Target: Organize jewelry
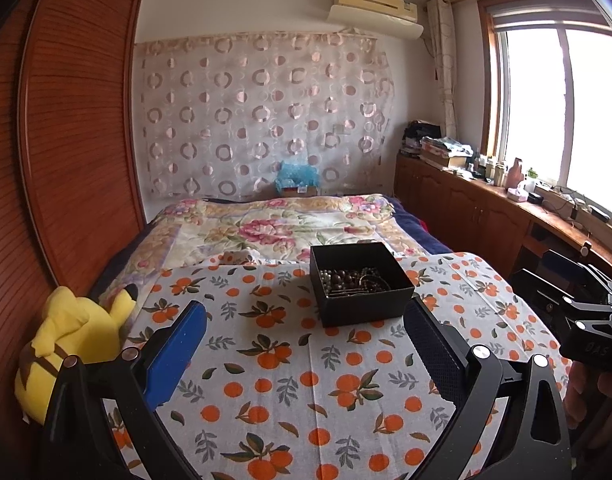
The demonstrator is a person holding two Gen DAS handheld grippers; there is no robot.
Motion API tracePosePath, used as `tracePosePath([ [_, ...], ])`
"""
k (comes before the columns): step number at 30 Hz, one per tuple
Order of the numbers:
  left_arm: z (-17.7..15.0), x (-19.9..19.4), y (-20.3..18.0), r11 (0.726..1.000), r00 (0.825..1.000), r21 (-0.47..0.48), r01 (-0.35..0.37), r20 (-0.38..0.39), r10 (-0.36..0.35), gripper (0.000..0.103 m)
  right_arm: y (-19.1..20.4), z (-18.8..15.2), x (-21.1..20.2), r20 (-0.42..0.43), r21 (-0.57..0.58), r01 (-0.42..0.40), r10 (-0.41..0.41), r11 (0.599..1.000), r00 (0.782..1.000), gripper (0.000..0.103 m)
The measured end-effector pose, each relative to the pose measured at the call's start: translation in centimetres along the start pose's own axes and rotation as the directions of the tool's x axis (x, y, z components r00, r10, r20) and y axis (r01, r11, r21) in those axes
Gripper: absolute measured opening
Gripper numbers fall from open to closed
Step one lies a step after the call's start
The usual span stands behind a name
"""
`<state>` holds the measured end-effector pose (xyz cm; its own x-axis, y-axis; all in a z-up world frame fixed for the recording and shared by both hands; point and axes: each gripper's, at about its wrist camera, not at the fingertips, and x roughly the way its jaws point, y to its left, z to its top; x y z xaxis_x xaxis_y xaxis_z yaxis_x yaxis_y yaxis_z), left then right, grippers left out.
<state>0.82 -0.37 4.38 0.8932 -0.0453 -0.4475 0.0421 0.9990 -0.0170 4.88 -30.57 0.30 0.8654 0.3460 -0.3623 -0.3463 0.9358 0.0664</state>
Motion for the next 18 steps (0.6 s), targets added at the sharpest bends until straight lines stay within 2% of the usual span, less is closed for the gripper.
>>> tracePosePath([
  [18, -0.77, 0.21, -0.11, 1.000, 1.000, 0.014, 0.011, -0.018, -0.010, 0.095, 0.16, -0.29, 0.27, -0.005, 0.005, 0.008, -0.008, 1.000, 1.000, 0.100],
])
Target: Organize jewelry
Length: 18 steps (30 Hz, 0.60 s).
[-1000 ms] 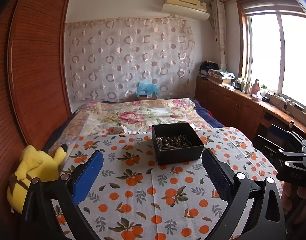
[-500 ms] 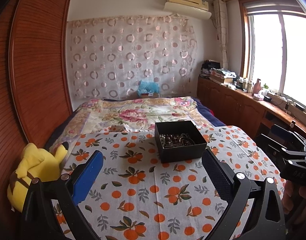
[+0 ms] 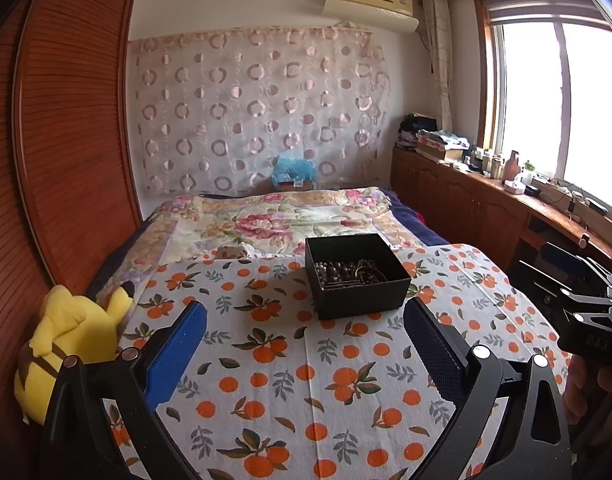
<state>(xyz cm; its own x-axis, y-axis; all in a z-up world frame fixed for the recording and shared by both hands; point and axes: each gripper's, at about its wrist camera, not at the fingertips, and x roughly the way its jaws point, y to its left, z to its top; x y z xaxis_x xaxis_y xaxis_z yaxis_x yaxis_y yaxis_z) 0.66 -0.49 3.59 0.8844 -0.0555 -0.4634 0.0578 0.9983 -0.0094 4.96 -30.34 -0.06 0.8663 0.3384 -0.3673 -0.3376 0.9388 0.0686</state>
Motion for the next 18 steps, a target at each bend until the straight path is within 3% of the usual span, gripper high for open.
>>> tracePosePath([
  [18, -0.09, 0.09, -0.08, 1.000, 1.000, 0.000, 0.001, -0.002, -0.001, 0.095, 0.01, -0.21, 0.23, -0.002, 0.003, -0.002, 0.002, 1.000, 1.000, 0.100],
])
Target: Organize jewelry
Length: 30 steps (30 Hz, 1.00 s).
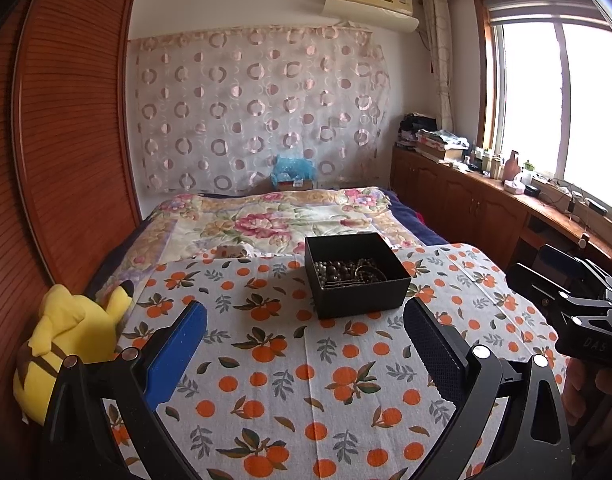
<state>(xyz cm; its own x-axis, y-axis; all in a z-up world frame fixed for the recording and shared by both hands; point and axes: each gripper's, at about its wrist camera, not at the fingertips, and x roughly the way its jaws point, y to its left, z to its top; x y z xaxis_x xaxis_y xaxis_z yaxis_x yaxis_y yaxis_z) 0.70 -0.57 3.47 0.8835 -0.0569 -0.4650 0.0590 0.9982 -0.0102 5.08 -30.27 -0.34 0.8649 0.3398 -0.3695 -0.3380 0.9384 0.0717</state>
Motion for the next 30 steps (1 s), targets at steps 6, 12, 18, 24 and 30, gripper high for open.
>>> tracePosePath([
  [6, 0.12, 0.02, -0.07, 1.000, 1.000, 0.000, 0.001, 0.004, -0.001, 0.095, 0.03, -0.06, 0.06, 0.000, 0.001, 0.000, 0.000, 1.000, 1.000, 0.100],
  [12, 0.15, -0.07, -0.11, 1.000, 1.000, -0.001, 0.001, 0.002, -0.001, 0.095, 0.04, -0.08, 0.09, -0.001, 0.001, -0.001, 0.001, 1.000, 1.000, 0.100],
  [18, 0.14, -0.09, -0.08, 1.000, 1.000, -0.002, 0.002, 0.002, -0.002, 0.095, 0.13, -0.10, 0.14, -0.002, 0.002, -0.001, 0.001, 1.000, 1.000, 0.100],
  [24, 0.18, -0.09, -0.09, 1.000, 1.000, 0.000, 0.001, 0.003, -0.001, 0.095, 0.13, -0.10, 0.12, -0.001, 0.002, -0.001, 0.001, 1.000, 1.000, 0.100],
  [30, 0.14, -0.09, -0.07, 1.000, 1.000, -0.003, 0.002, 0.001, -0.002, 0.095, 0.07, -0.06, 0.07, -0.001, 0.002, -0.001, 0.001, 1.000, 1.000, 0.100],
])
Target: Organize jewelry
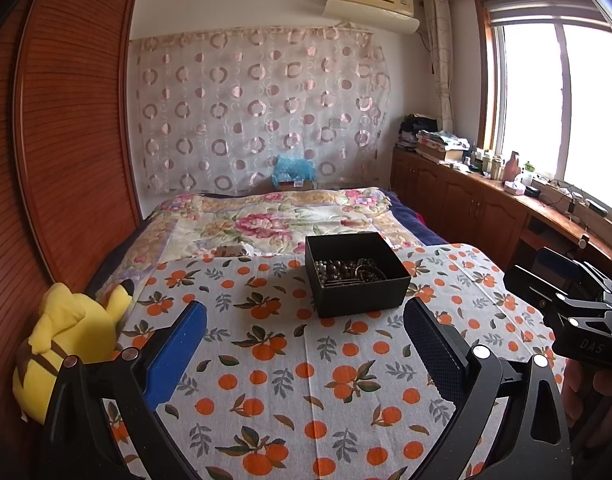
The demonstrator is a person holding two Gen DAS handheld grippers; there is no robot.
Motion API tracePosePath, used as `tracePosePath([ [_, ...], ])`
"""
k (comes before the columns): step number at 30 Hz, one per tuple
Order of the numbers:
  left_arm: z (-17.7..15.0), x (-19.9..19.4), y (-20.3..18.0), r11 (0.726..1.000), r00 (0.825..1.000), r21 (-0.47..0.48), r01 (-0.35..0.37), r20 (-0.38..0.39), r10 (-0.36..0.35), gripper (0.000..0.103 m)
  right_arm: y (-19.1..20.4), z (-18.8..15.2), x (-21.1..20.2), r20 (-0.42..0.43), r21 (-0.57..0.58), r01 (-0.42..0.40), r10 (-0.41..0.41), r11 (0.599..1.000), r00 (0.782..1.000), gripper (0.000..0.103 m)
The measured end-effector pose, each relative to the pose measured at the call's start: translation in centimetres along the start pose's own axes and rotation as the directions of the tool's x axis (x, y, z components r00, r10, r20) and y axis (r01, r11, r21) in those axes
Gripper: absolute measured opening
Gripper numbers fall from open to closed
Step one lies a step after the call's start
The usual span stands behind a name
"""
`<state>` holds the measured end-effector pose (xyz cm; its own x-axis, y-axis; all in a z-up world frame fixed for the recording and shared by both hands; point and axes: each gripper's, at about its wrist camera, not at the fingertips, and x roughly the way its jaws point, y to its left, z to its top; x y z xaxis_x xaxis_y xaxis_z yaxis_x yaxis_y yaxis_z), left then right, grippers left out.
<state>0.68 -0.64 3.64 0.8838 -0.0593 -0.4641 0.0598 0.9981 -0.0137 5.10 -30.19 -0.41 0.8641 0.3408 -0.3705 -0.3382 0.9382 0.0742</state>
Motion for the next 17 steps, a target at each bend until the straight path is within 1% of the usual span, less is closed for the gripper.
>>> tracePosePath([
  [17, 0.06, 0.00, 0.09, 1.000, 1.000, 0.001, -0.002, 0.000, 0.002, 0.095, -0.02, 0.01, -0.01, -0.001, 0.001, 0.000, 0.000, 1.000, 1.000, 0.100],
])
